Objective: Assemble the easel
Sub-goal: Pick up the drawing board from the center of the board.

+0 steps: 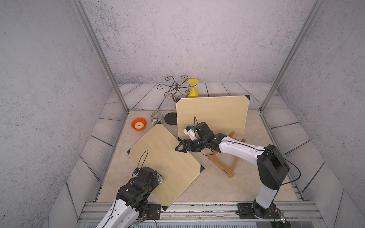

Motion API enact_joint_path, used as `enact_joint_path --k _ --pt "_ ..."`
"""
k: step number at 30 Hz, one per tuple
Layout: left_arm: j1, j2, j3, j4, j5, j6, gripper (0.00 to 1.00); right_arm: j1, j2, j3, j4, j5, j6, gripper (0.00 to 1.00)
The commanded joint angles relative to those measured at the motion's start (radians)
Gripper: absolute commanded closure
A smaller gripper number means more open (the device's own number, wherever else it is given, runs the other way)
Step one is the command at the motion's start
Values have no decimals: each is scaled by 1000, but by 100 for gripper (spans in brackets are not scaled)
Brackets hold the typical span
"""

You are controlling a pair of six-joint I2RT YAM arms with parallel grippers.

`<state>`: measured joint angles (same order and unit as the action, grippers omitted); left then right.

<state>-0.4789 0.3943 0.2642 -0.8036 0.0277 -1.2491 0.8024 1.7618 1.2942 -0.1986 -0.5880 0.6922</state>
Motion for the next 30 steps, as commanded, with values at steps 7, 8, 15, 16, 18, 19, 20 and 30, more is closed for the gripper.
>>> enact_joint_path --k 7,8,15,16,18,19,20,30 --pt "-6 -30 -13 59 46 -21 3 100 -70 -27 -122 -167 39 1" --pt "-6 -31 -10 60 48 -19 3 100 -65 -33 -121 -168 36 1" --pt "-6 -53 -15 64 63 -25 3 105 -77 -80 23 -294 129 1" --pt "-6 -60 -14 61 63 -25 3 105 -89 -80 11 -281 124 1" --pt "-6 -71 -17 61 58 -26 3 107 -111 -54 -67 -233 76 1" --pt "-6 -74 -19 61 57 -27 3 106 -118 -40 -102 -209 51 1" --pt "-6 -75 -19 62 53 -29 4 106 -125 -28 -130 -183 30 1" --pt "-6 -46 -4 60 40 -7 4 107 -177 25 -278 -14 -85 10"
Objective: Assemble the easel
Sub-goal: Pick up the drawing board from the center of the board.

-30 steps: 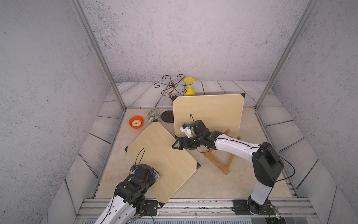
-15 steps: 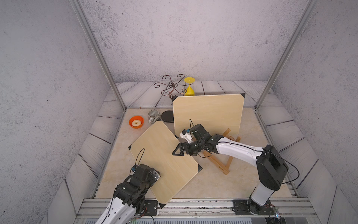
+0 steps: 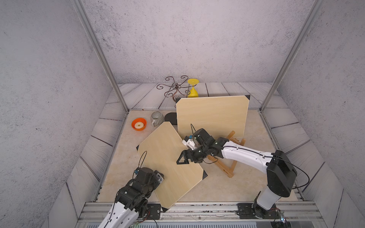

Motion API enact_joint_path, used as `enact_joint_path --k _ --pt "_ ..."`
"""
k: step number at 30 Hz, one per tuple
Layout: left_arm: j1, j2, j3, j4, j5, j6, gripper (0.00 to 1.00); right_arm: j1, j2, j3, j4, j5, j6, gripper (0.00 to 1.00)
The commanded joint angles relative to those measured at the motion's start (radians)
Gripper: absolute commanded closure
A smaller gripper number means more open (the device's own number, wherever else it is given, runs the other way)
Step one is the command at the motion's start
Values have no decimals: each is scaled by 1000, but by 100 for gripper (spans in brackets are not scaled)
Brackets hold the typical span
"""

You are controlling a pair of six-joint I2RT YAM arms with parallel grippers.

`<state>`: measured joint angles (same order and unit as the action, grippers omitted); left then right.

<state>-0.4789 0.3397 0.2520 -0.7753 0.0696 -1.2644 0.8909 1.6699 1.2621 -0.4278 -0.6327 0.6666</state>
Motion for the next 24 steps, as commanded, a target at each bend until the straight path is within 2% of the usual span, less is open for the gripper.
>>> enact_joint_path --k 1,6,16,24 --pt "-6 13 7 36 -2 14 4 18 -88 64 -62 41 -73 13" --pt "-6 37 17 45 -7 28 4 18 -101 89 -98 70 -117 24" --pt "-6 69 39 61 -10 53 4 21 -129 116 -141 119 -153 59" --pt "-6 70 46 76 -9 59 5 40 -141 147 -162 189 -176 75"
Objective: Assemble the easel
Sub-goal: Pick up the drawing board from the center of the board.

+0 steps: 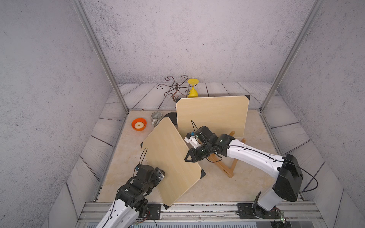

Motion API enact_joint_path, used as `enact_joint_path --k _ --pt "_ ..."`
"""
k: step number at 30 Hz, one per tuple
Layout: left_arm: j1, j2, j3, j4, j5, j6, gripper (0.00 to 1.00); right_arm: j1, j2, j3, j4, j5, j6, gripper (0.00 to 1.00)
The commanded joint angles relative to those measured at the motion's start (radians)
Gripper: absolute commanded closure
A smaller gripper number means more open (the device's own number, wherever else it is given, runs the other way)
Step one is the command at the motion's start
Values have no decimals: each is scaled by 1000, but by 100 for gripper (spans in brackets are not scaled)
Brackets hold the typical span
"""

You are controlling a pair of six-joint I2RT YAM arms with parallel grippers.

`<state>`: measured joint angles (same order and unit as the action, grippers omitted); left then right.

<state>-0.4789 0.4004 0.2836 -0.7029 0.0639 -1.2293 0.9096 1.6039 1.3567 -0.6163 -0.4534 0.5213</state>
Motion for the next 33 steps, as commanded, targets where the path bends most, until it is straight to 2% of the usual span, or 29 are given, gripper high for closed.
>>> enact_joint_path --k 1,12,21,33 --pt "-6 12 14 8 -3 24 5 23 -72 55 25 16 -32 79" --pt "-6 1 43 -1 -3 44 6 60 -83 113 10 71 -45 100" --pt "-6 -44 126 -99 -98 134 5 67 -175 137 -10 177 -76 100" --pt "-7 -3 316 -140 -189 332 7 63 -260 221 -145 248 -177 100"
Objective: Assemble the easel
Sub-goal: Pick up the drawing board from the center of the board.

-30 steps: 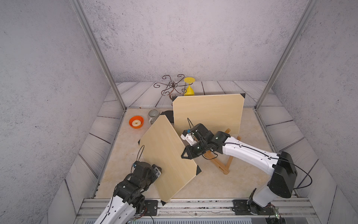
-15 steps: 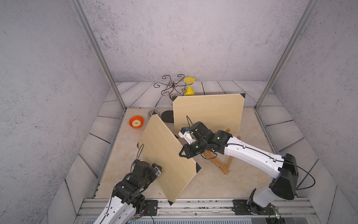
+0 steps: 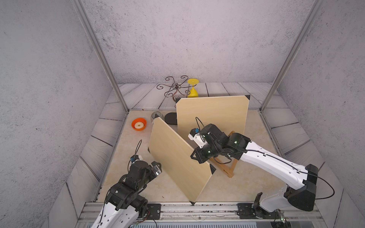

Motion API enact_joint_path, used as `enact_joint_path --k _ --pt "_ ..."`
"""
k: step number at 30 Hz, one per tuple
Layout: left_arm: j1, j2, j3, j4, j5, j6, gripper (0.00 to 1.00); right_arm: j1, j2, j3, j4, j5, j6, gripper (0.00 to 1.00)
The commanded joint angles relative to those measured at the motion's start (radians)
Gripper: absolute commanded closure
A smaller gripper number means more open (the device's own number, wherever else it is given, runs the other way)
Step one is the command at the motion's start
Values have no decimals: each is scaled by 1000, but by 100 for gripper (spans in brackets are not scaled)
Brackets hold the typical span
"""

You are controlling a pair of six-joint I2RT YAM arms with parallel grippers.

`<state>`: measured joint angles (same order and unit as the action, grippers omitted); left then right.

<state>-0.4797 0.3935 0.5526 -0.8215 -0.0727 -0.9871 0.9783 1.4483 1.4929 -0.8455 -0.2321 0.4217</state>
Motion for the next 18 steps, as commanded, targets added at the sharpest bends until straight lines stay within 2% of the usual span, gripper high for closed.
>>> enact_joint_path --k 1,7,18 --pt "-5 8 65 -13 -55 118 7 -4 -113 91 64 21 -92 100" --pt "-5 48 152 37 -61 233 10 -25 -185 96 9 27 -126 100" --pt "-5 117 211 160 -43 339 15 -59 -274 151 -157 39 -186 100"
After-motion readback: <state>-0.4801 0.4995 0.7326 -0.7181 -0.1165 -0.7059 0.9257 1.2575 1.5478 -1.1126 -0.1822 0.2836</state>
